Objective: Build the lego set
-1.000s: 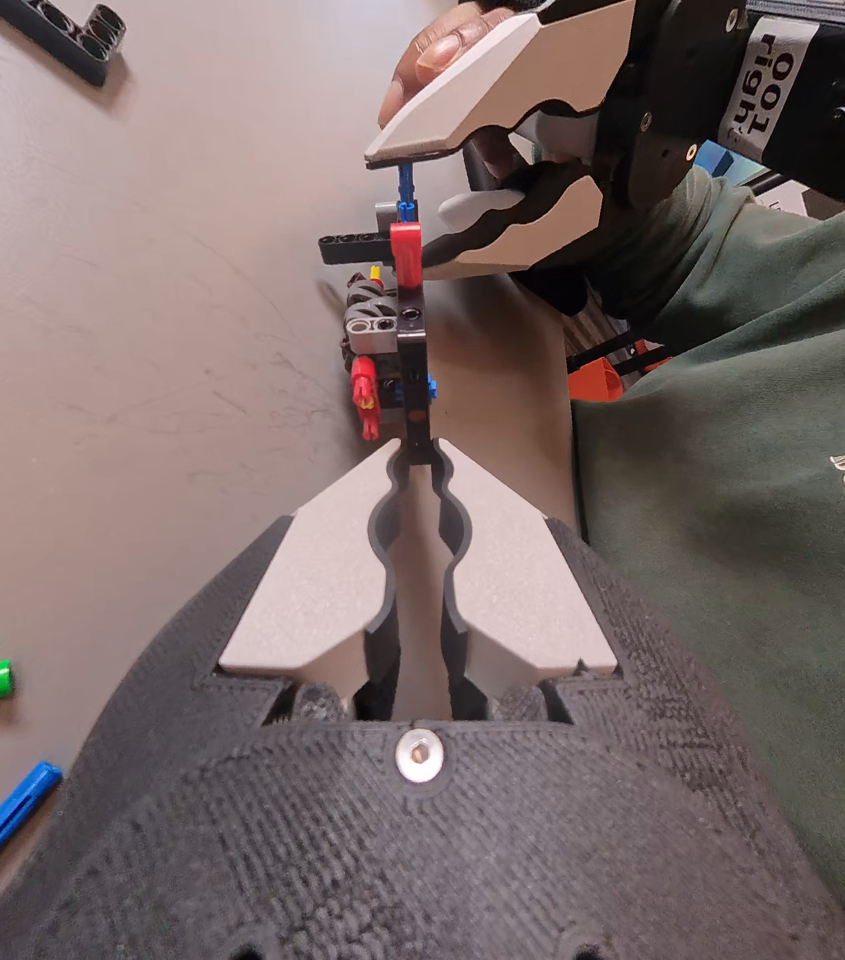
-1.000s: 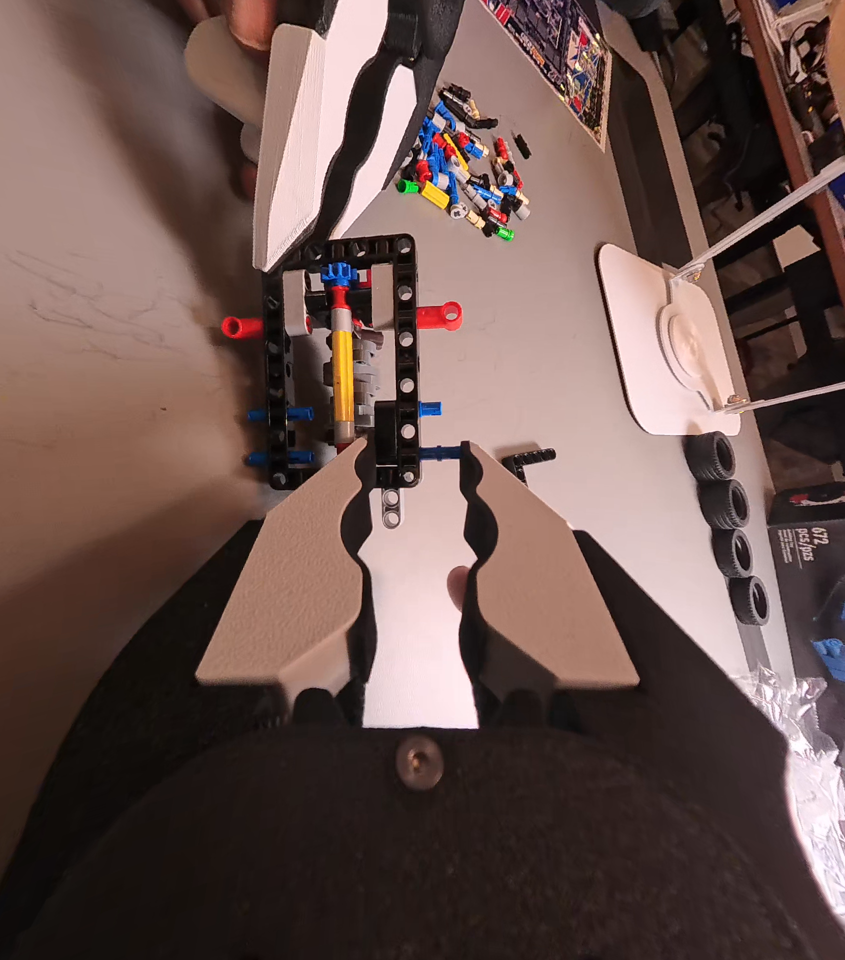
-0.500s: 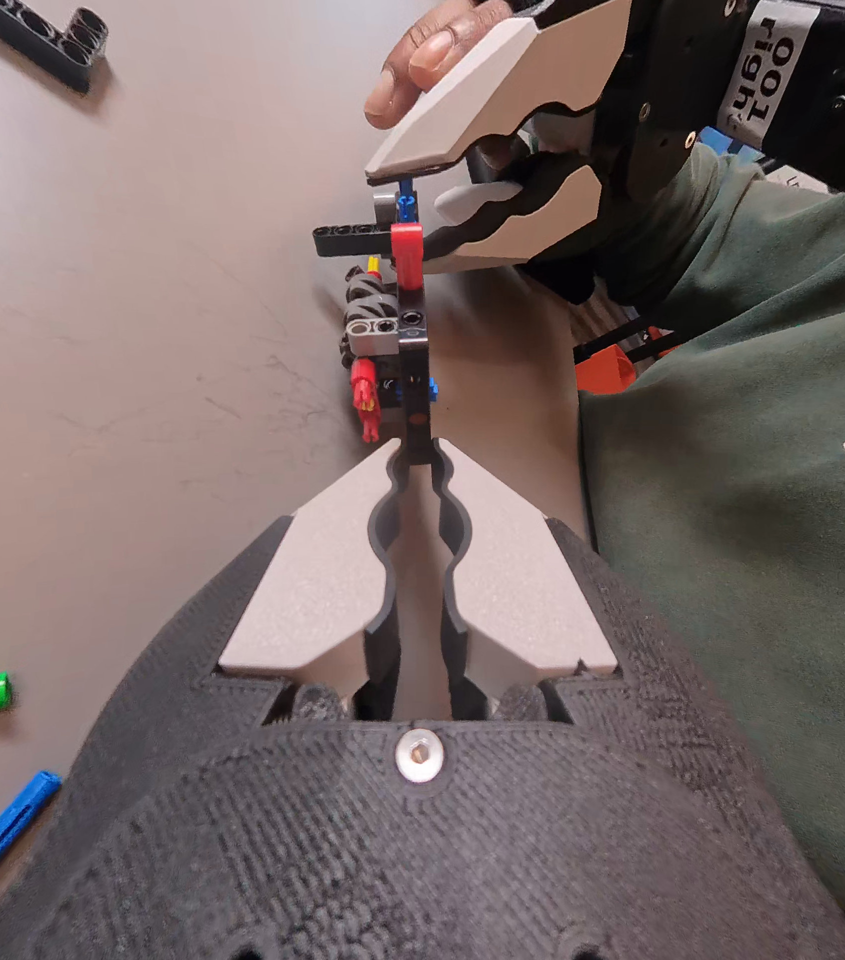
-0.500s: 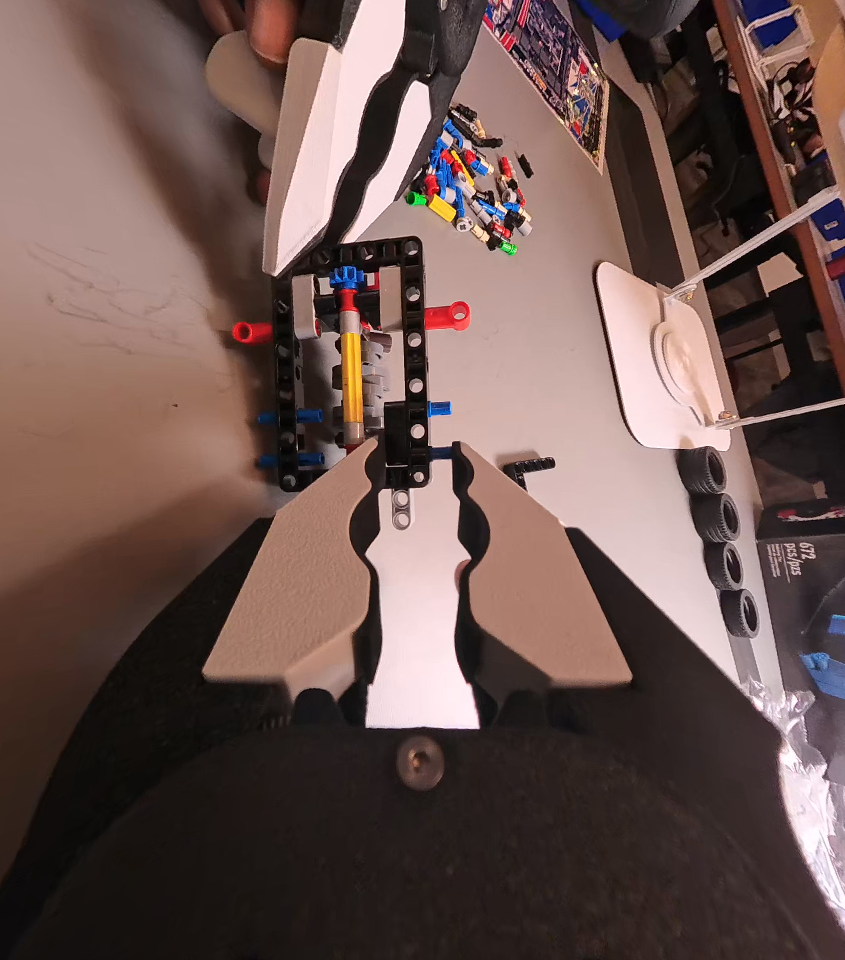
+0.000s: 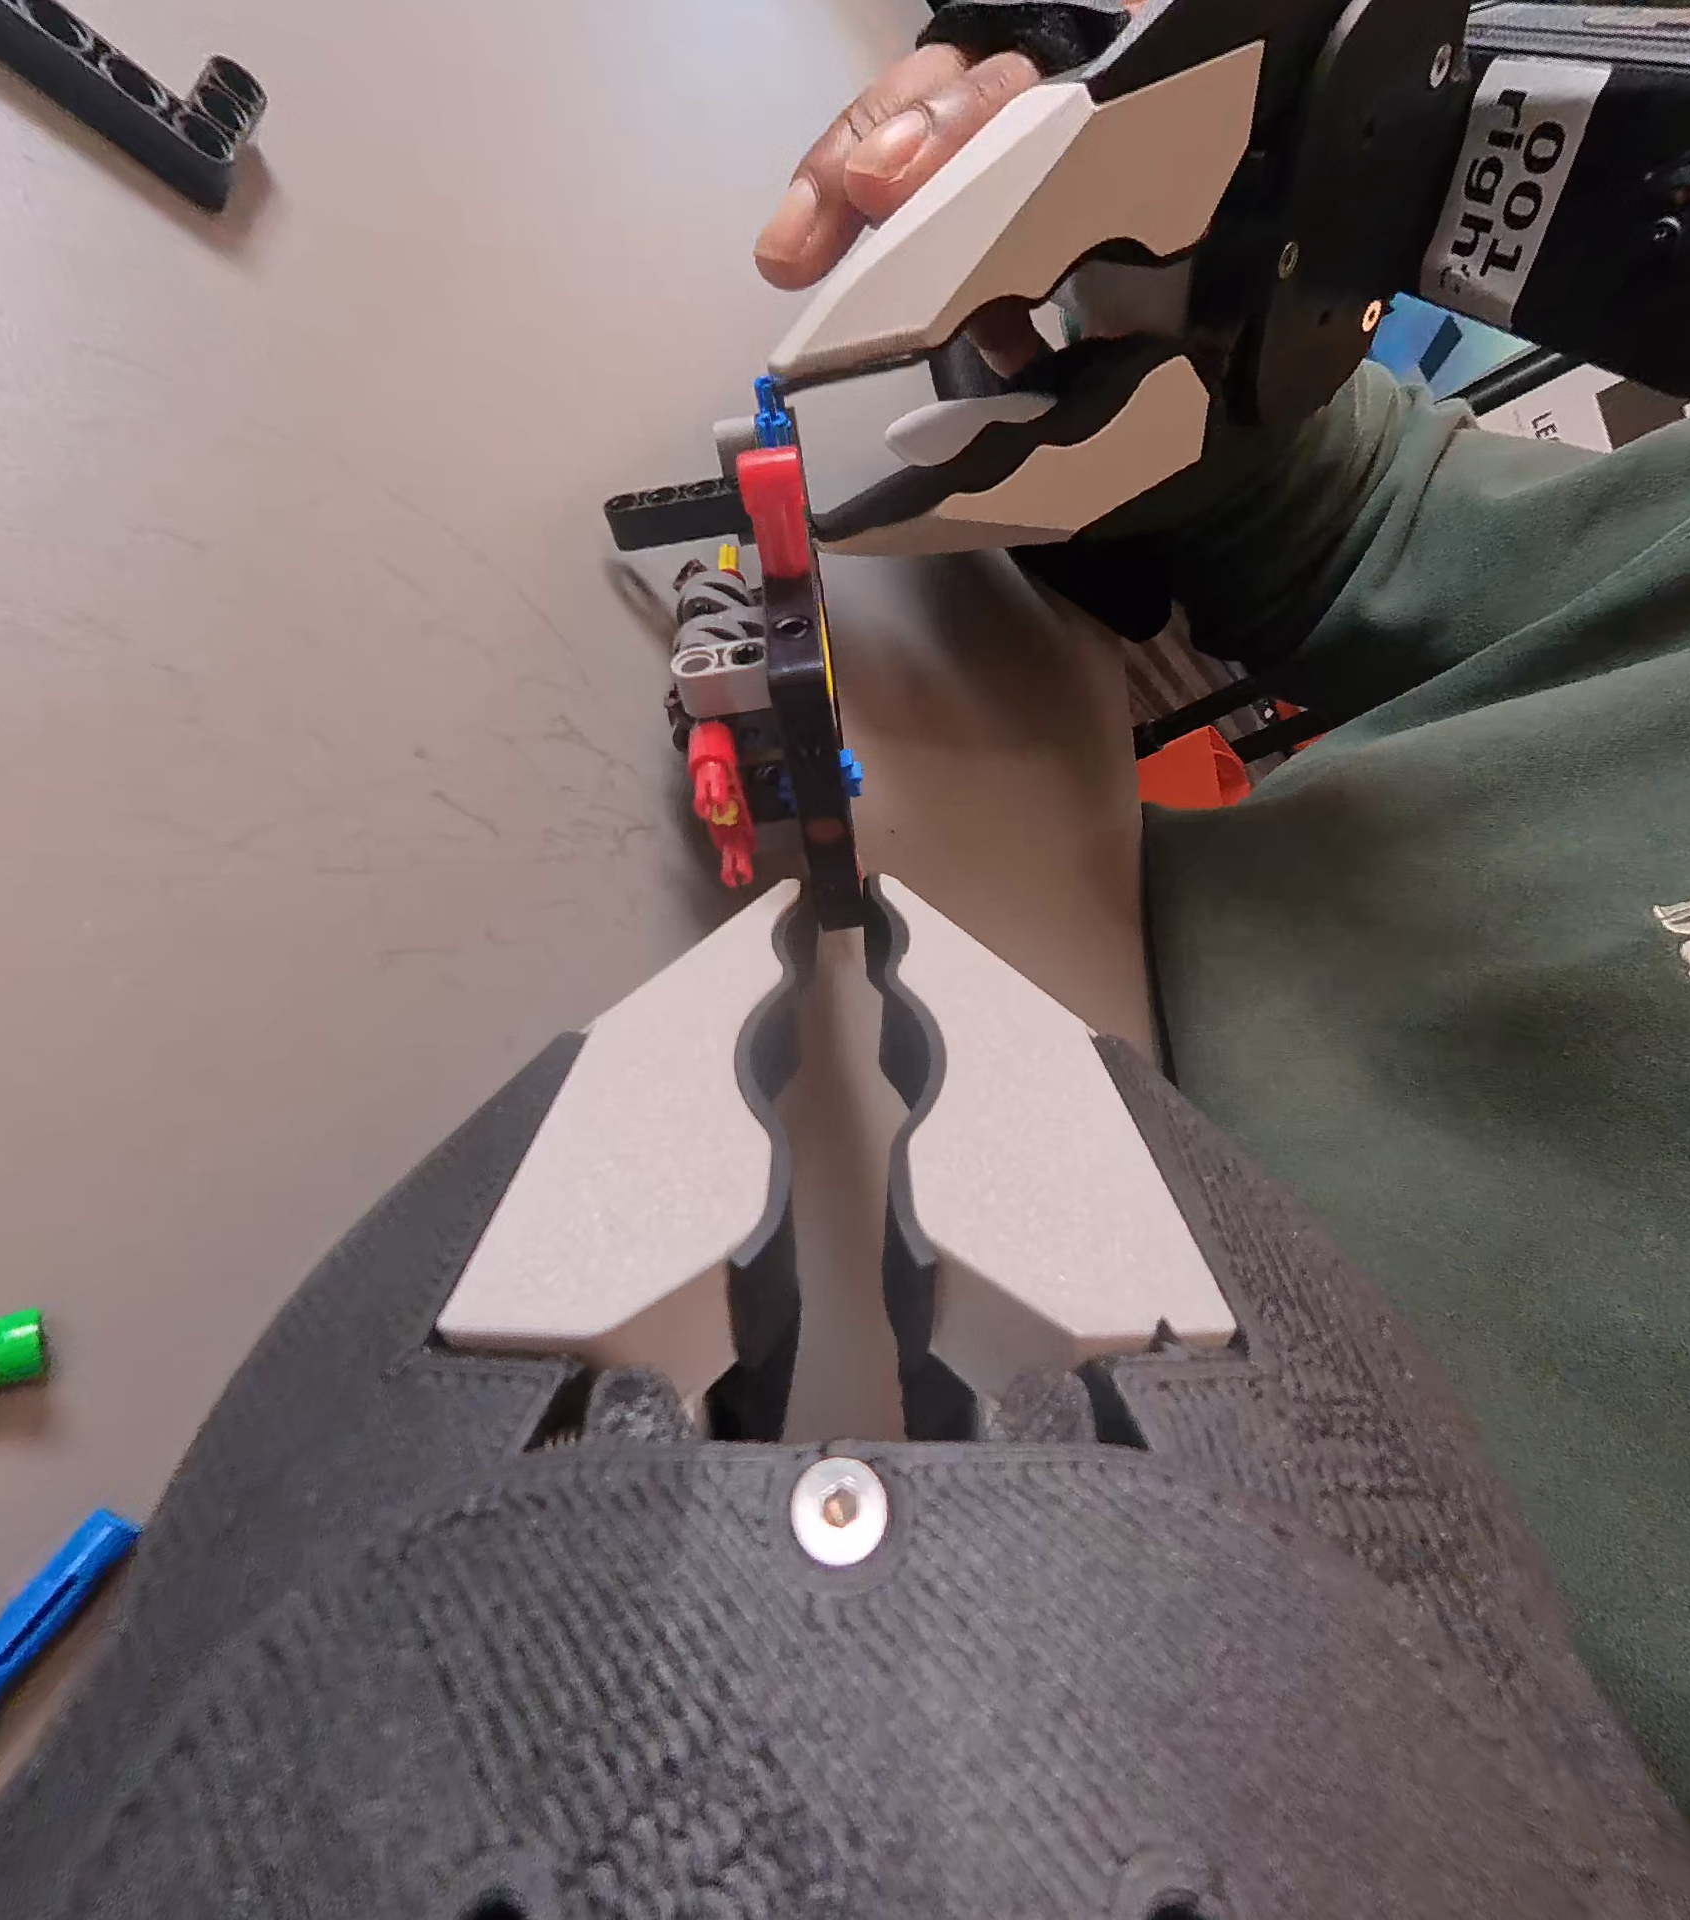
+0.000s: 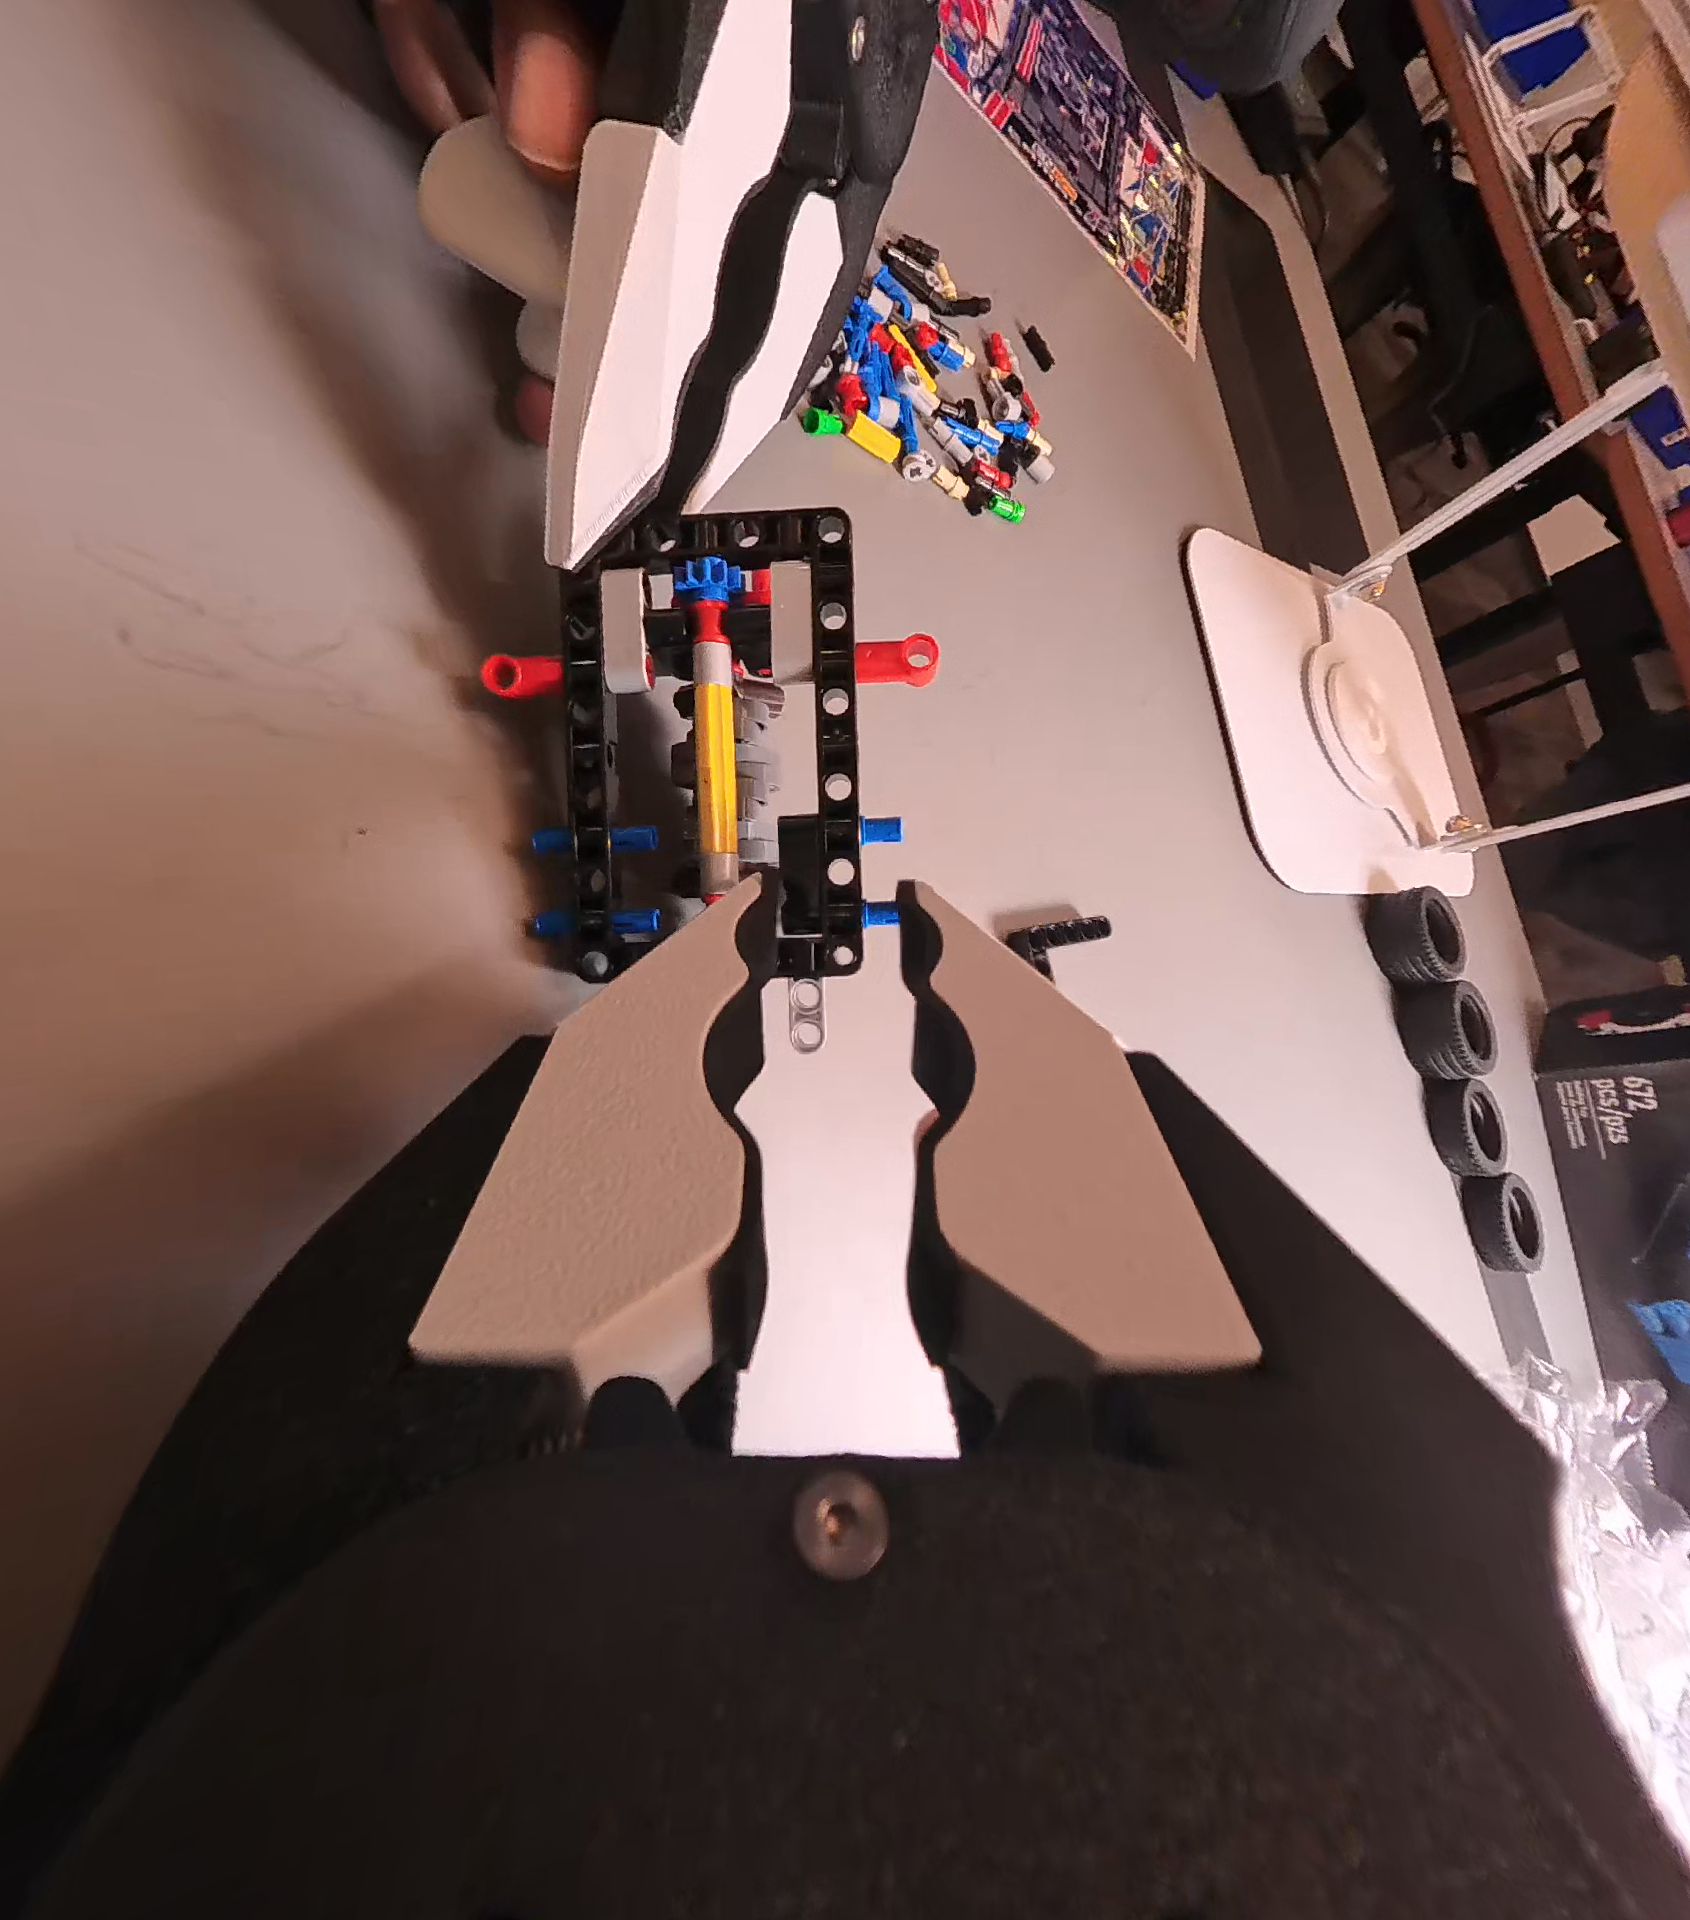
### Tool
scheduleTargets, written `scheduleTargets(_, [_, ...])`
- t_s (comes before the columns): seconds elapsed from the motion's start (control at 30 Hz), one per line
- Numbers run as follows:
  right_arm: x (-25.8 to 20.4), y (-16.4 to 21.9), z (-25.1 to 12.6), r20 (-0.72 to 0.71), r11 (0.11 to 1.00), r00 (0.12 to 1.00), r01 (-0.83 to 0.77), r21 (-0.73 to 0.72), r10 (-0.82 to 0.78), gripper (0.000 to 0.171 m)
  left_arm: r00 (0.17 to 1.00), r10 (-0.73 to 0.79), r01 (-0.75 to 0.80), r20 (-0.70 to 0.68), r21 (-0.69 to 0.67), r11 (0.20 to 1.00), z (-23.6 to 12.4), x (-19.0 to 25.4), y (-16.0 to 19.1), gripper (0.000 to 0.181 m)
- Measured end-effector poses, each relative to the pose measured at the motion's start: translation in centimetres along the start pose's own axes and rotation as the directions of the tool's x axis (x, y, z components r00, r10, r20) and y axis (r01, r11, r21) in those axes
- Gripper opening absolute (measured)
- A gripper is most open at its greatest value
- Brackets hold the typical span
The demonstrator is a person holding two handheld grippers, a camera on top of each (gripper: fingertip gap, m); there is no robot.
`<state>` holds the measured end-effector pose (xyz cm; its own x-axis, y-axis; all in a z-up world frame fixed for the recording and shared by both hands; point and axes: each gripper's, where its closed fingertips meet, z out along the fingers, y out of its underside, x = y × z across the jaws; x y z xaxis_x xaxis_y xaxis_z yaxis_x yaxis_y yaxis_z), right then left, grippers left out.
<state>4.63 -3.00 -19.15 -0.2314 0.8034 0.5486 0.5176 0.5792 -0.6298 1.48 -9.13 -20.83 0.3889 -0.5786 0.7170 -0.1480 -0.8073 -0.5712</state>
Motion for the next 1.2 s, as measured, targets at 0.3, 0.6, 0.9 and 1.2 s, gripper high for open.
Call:
scheduleTargets(0.3, [0.0,0.5,0.6,-0.004,0.999,1.0,-0.017,-0.049,0.017,0.022,1.0,0.019,-0.019,0.022,-0.001,1.0,-0.1,0.0,0.1,0.007])
scheduleTargets(0.6, [0.4,-0.3,0.7,-0.036,0.998,0.998,0.049,-0.05,-0.051,0.036,0.999,0.027,-0.027,0.031,-0.003,1.0,-0.3,0.1,0.2,0.006])
scheduleTargets(0.9, [0.4,-0.9,0.7,-0.007,0.991,0.993,0.117,-0.065,-0.117,0.034,0.999,0.024,-0.024,0.036,0.004,1.0,-0.5,0.1,0.2,0.006])
scheduleTargets(1.2, [-0.1,-1.4,1.0,0.049,0.99,0.991,0.126,-0.068,-0.123,0.023,0.999,0.029,-0.029,0.033,0.013,0.999,-0.3,0.6,0.0,0.006])
